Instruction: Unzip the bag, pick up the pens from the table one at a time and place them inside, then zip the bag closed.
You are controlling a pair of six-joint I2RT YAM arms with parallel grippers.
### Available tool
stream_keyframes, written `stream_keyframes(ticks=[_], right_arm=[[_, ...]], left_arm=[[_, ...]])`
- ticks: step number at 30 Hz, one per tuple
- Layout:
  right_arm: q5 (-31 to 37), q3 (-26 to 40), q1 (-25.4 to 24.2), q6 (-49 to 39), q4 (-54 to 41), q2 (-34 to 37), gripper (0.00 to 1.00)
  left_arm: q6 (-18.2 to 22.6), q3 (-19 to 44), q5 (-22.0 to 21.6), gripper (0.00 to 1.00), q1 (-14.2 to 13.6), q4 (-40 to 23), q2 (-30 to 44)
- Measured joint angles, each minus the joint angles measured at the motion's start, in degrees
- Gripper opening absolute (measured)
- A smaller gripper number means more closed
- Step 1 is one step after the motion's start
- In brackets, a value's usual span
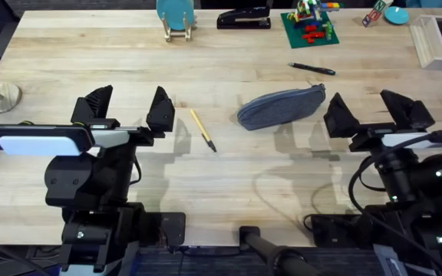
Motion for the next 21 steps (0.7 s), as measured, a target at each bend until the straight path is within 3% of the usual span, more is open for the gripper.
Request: stream_keyframes(ticks=[21], right_arm=[[-0.19, 0.00, 0.00, 1.37, 0.00, 0.04, 0.995]], left_arm=[[0.00, 0.02, 0.15, 0.995, 0.00, 0.00, 0.00]])
